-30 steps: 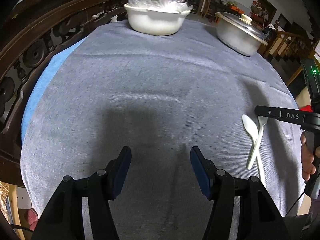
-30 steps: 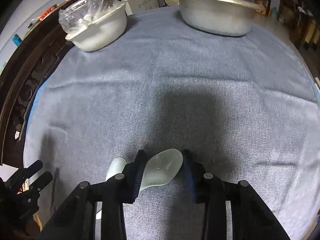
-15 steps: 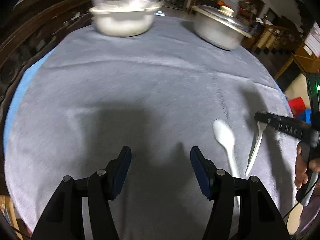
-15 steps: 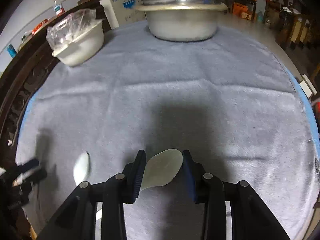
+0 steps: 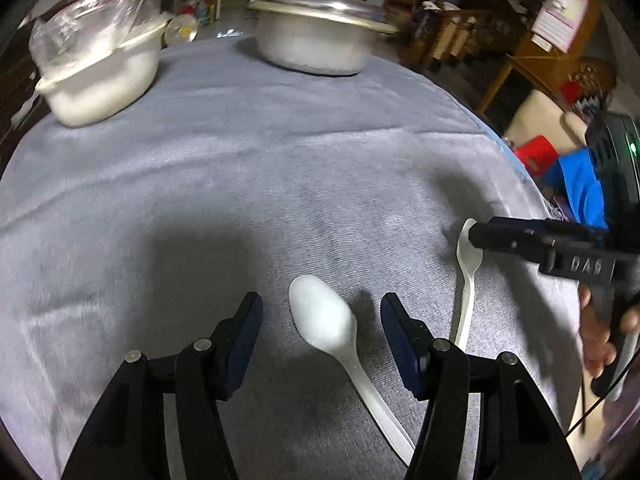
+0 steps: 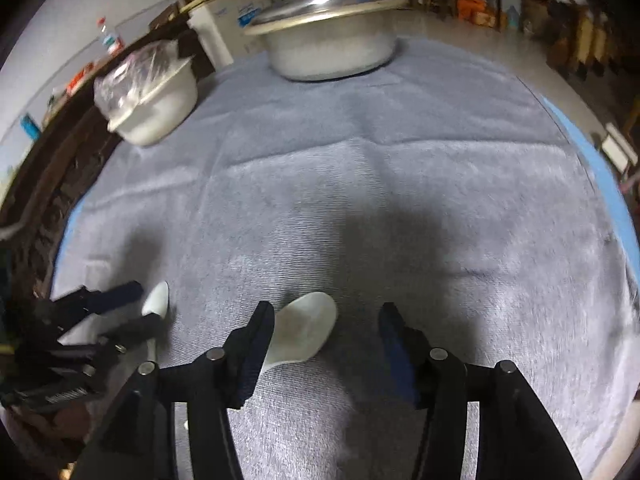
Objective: Organize utensils
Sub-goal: 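Close the left tool on the other white spoon while the right tool holds its spoon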
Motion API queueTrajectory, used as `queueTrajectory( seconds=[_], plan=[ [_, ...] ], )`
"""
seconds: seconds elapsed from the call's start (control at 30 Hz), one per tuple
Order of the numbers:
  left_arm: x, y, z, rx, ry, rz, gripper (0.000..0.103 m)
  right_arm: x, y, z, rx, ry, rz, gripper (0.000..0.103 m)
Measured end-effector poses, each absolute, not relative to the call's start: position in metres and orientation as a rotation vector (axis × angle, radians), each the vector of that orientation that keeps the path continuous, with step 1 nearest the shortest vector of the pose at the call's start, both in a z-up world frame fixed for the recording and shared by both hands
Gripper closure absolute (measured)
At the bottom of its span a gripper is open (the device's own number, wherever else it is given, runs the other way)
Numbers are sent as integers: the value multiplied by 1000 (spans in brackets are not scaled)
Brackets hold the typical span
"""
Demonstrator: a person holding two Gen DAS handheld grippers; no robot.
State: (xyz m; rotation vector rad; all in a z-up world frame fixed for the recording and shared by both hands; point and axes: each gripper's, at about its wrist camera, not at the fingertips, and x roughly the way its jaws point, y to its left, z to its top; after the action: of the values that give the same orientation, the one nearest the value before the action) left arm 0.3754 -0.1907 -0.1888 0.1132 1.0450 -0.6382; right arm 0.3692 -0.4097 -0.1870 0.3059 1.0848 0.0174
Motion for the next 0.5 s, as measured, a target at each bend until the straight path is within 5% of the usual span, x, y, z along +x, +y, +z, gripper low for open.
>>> queueTrajectory(
  seconds=[0.07,0.37,0.4,0.43,0.5],
  plan=[
    [374,-191,-189,130,1030,-638,70,368,-414,-189,335,1101,12,45],
    [375,-154,-184,45,1025,-594,71,372,-383,-192,252,1122,34,44],
    [375,-148,-182,32,1019,-583,77,372,-377,-192,218,1123,24,46],
    [375,-142,-181,18,1021,-581,103,372,-371,-192,183,1119,13,48],
    [375,-134,-179,6,1023,-558,103,371,-366,-192,149,1113,1,68]
  ],
)
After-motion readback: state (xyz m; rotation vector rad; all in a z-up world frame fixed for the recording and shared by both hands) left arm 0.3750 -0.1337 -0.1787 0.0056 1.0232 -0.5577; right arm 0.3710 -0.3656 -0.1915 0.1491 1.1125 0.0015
